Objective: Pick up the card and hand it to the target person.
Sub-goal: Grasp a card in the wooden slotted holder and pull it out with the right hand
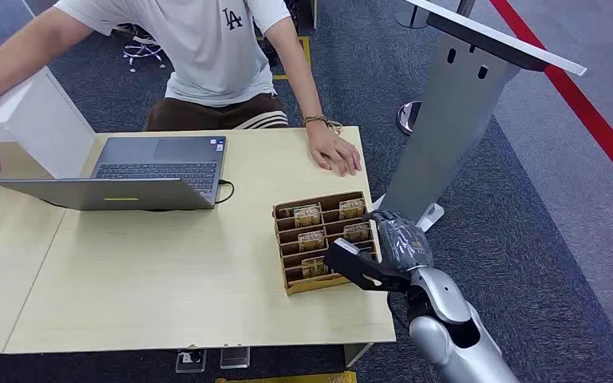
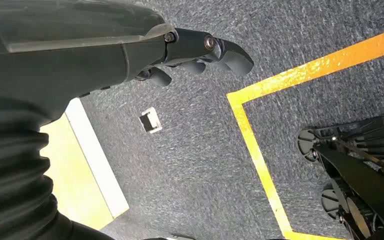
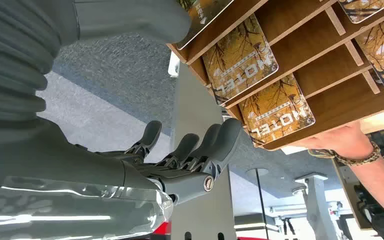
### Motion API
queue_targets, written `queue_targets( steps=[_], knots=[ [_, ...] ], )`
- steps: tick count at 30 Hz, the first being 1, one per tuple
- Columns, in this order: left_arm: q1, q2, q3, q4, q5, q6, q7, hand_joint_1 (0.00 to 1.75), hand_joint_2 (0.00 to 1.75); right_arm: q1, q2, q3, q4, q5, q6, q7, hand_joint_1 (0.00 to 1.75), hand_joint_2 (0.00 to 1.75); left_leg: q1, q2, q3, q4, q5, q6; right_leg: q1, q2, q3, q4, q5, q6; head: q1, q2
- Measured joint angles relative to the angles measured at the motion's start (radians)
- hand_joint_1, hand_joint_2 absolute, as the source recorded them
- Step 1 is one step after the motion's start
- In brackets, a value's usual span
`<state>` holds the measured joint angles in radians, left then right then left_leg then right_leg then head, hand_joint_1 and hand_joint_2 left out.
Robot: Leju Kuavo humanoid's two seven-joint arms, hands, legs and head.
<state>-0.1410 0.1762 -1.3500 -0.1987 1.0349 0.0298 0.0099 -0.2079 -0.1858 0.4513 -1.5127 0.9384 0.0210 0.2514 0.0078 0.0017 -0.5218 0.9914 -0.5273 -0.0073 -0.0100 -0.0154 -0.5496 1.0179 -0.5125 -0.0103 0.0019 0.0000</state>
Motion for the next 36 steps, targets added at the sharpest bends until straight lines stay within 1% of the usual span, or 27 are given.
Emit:
queue_targets(
  steps=[2,9,13,28,36],
  knots=[
    [0.0,0.0,0.0,0.0,0.0,0.0,0.0,0.0,1.75,0.0,0.0,0.0,0.001,-0.001,0.001,0.0,0.72,1.75,0.0,0.0,0.0,0.0,0.0,0.0,0.0,0.0,0.0,0.0,0.0,0.0,0.0,0.0],
    [0.0,0.0,0.0,0.0,0.0,0.0,0.0,0.0,1.75,0.002,0.0,0.0,0.012,-0.013,0.003,-0.001,0.99,1.75,0.0,0.0,0.0,0.0,0.0,0.0,0.0,0.0,0.0,0.0,0.0,0.0,0.0,0.0],
    [0.0,0.0,0.0,0.0,0.0,0.0,0.0,0.0,1.75,0.003,0.0,0.0,0.023,-0.016,0.003,-0.001,0.93,1.75,0.0,0.0,0.0,0.0,0.0,0.0,0.0,0.0,0.0,0.0,0.0,0.0,0.0,0.0],
    [0.0,0.0,0.0,0.0,-0.004,-0.003,-0.002,0.0,1.75,0.005,0.002,0.006,0.075,-0.035,0.0,-0.017,0.96,1.75,0.0,0.0,0.0,0.0,0.0,0.0,0.0,0.0,0.0,0.0,0.0,0.0,0.0,0.0],
    [0.0,0.0,0.0,0.0,-0.004,-0.003,-0.002,0.0,1.75,0.003,0.002,0.008,0.093,-0.041,-0.001,-0.018,0.93,1.75,0.0,0.0,0.0,0.0,0.0,0.0,0.0,0.0,0.0,0.0,0.0,0.0,0.0,0.0]
  ],
)
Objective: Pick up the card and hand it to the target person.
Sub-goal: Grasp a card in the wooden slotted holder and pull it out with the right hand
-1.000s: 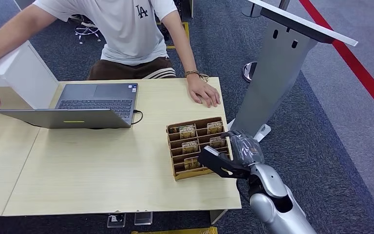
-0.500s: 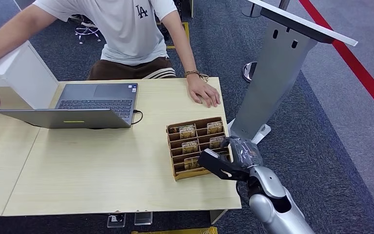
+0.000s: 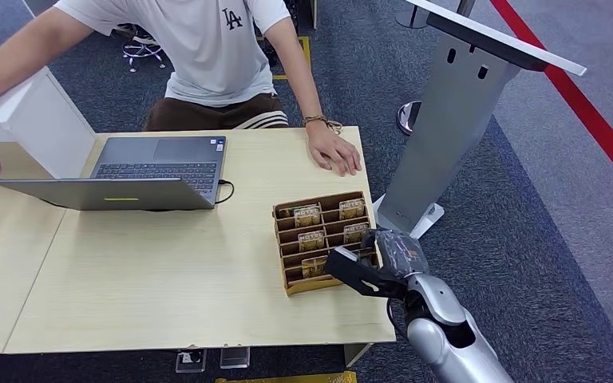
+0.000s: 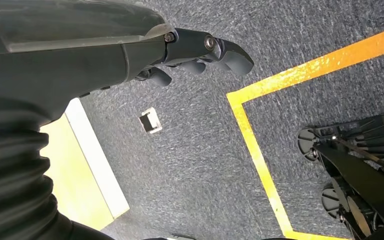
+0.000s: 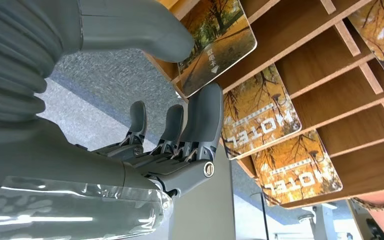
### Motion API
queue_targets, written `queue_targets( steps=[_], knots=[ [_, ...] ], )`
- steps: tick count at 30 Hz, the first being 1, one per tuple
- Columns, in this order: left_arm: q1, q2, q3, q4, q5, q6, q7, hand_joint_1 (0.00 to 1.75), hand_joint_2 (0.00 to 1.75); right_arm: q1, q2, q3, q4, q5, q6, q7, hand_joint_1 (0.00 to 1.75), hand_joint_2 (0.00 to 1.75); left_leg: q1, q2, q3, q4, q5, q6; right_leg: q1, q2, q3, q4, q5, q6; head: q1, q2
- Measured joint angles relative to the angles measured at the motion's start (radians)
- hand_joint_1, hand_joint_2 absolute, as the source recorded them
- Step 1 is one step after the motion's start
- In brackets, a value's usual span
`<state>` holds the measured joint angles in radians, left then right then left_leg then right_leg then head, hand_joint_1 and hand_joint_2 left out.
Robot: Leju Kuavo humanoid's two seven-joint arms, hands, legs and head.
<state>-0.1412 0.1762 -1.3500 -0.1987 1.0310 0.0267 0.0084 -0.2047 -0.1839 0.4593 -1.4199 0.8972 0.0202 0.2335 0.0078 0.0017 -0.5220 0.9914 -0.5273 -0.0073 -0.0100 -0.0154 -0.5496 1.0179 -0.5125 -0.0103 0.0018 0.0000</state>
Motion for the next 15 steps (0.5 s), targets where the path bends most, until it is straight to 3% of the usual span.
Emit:
queue_targets(
  steps=[15],
  knots=[
    [0.0,0.0,0.0,0.0,0.0,0.0,0.002,0.0,1.75,0.0,0.0,0.013,0.02,-0.007,-0.001,0.0,0.92,1.75,0.0,0.0,0.0,0.0,0.0,0.0,0.0,0.0,0.0,0.0,0.0,0.0,0.0,0.0]
  ],
)
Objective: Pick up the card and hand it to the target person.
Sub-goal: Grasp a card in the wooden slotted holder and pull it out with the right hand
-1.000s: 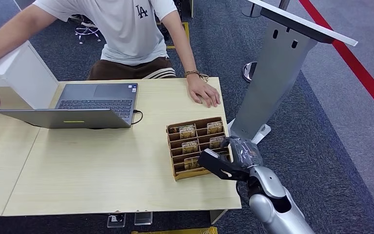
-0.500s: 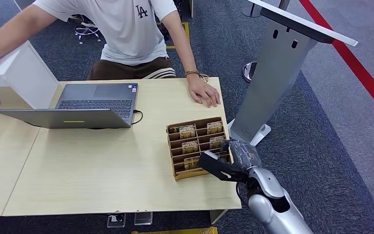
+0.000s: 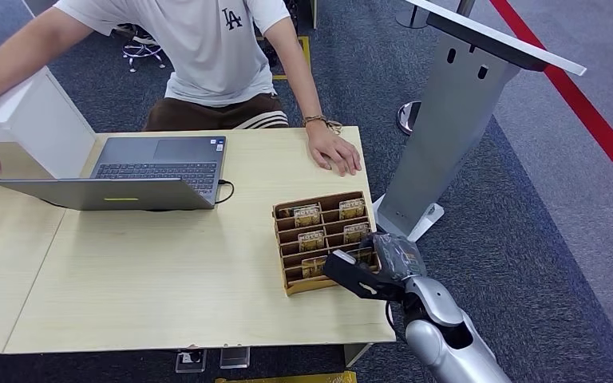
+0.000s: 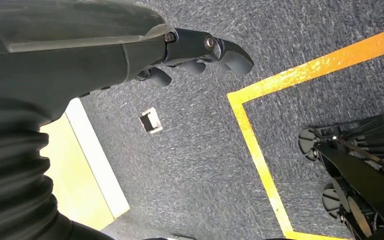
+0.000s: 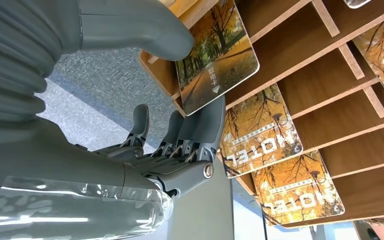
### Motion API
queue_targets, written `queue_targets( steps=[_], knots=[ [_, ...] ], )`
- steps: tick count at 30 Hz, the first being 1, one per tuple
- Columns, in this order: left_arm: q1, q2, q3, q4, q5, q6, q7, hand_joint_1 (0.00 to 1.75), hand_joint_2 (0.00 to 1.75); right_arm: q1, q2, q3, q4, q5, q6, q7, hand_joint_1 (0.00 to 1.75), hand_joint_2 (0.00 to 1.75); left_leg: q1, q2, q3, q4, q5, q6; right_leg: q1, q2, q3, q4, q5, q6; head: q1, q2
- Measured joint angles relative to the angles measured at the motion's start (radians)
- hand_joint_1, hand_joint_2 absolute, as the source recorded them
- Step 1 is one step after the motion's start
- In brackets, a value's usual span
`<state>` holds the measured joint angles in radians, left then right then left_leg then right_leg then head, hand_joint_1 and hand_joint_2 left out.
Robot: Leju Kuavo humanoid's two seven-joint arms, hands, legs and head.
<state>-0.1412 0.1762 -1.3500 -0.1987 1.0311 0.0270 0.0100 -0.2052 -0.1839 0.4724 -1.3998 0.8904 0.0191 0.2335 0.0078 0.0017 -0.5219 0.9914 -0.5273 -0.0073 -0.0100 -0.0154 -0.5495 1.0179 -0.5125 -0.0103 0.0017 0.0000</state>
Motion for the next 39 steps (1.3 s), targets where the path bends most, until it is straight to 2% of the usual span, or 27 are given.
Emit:
queue_targets(
  steps=[2,6,10,12,16,24,29,33,39],
  knots=[
    [0.0,0.0,0.0,0.0,0.0,0.0,0.0,0.0,1.75,0.0,0.0,0.001,0.001,0.0,0.0,0.0,0.98,1.75,0.0,0.0,0.0,0.0,0.0,0.0,0.0,0.0,0.0,0.0,0.0,0.0,0.0,0.0],
    [0.0,0.0,0.0,0.0,0.0,0.0,0.002,0.0,1.75,0.0,0.0,0.002,0.003,-0.001,-0.001,0.001,1.27,1.75,0.0,0.0,0.0,0.0,0.0,0.0,0.0,0.0,0.0,0.0,0.0,0.0,0.0,0.0],
    [0.0,0.0,0.0,0.0,0.0,-0.004,0.002,0.0,0.0,-0.004,0.0,0.003,0.006,-0.004,-0.003,0.001,1.4,1.75,0.0,0.0,0.0,0.0,0.0,0.0,0.0,0.0,0.0,0.0,0.0,0.0,0.0,0.0],
    [0.0,0.0,0.0,0.0,0.003,-0.029,-0.002,0.0,0.0,-0.006,0.0,0.004,0.007,-0.006,-0.005,0.001,1.43,1.75,0.0,0.0,0.0,0.0,0.0,0.0,0.0,0.0,0.0,0.0,0.0,0.0,0.0,0.0],
    [0.0,0.001,0.0,0.0,0.007,-0.078,-0.025,0.0,1.75,-0.011,0.0,0.007,0.01,-0.007,-0.006,0.0,1.49,1.75,0.0,0.0,0.0,0.0,0.0,0.0,0.0,0.0,0.0,0.0,0.0,0.0,0.0,0.0],
    [0.0,0.008,0.0,0.0,0.002,-0.068,-0.032,0.0,1.75,-0.012,0.0,0.008,0.013,-0.013,-0.009,-0.001,1.5,1.75,0.0,0.0,0.0,0.0,0.0,0.0,0.0,0.0,0.0,0.0,0.0,0.0,0.0,0.0],
    [0.0,0.011,0.0,0.0,0.003,-0.05,-0.028,0.0,1.75,-0.01,-0.001,0.004,-0.009,-0.01,-0.045,-0.017,1.5,1.75,0.0,0.0,0.001,0.0,0.0,0.0,0.0,0.0,0.0,0.0,0.0,0.0,0.0,0.0],
    [0.001,0.011,0.0,0.001,0.007,-0.038,-0.028,0.0,1.75,-0.001,-0.002,-0.026,-0.101,0.019,-0.102,-0.051,1.5,1.75,0.0,0.0,0.001,0.0,0.0,0.0,0.0,0.0,0.0,0.0,0.0,0.0,0.0,0.0],
    [0.003,0.011,0.0,0.001,0.009,-0.036,-0.029,0.0,1.75,0.013,-0.008,-0.096,-0.322,0.035,-0.196,-0.142,1.5,1.75,0.0,0.0,0.001,0.0,0.0,0.0,0.0,0.0,0.0,0.0,0.0,0.0,0.0,0.0]
  ],
)
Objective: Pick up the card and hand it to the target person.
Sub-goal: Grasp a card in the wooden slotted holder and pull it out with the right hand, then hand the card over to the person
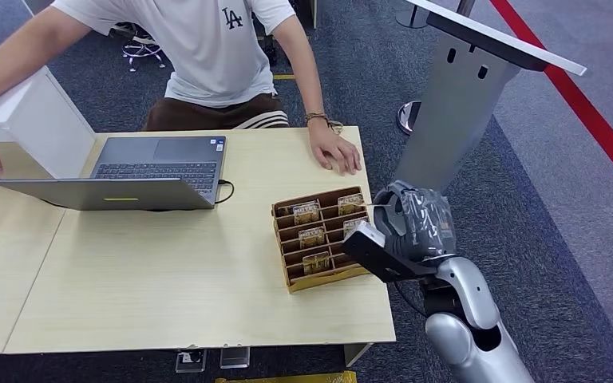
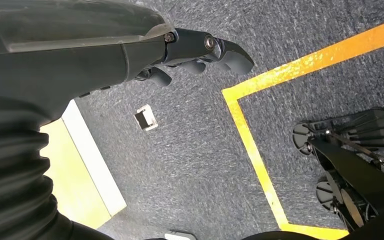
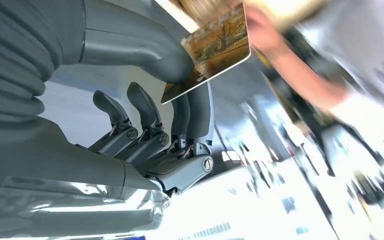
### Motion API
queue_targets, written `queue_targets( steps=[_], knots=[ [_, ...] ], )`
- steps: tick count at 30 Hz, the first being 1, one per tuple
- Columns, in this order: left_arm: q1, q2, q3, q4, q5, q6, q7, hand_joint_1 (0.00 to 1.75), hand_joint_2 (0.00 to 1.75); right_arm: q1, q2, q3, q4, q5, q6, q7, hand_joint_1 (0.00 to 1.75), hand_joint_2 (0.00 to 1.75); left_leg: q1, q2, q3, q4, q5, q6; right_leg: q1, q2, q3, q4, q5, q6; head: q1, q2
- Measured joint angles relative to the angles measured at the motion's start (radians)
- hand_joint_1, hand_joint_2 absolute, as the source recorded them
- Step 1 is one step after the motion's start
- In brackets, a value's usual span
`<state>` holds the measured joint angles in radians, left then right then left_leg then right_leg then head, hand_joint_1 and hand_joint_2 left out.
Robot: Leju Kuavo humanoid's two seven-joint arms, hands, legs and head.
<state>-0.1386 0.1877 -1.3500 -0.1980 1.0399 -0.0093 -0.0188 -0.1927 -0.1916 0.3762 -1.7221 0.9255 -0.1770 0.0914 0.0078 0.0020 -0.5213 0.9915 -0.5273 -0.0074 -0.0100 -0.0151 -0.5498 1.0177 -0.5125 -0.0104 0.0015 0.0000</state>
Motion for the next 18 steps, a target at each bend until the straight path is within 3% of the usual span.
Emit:
queue_targets(
  steps=[7,18],
  knots=[
    [0.0,0.0,0.0,0.0,0.0,-0.002,-0.002,0.0,1.75,0.013,-0.008,-0.033,-0.165,-0.025,-0.069,-0.05,1.5,1.75,0.0,0.001,0.0,0.0,0.0,0.0,0.0,0.0,0.0,0.0,0.0,0.0,0.0,0.0],
    [0.0,0.002,0.001,0.0,0.014,-0.02,-0.002,0.0,1.75,0.02,-0.01,-0.033,-0.209,-0.04,-0.098,-0.055,1.5,1.75,0.0,0.0,0.0,0.0,0.0,0.0,0.0,0.0,0.0,0.0,0.0,0.0,0.0,0.0]
  ],
)
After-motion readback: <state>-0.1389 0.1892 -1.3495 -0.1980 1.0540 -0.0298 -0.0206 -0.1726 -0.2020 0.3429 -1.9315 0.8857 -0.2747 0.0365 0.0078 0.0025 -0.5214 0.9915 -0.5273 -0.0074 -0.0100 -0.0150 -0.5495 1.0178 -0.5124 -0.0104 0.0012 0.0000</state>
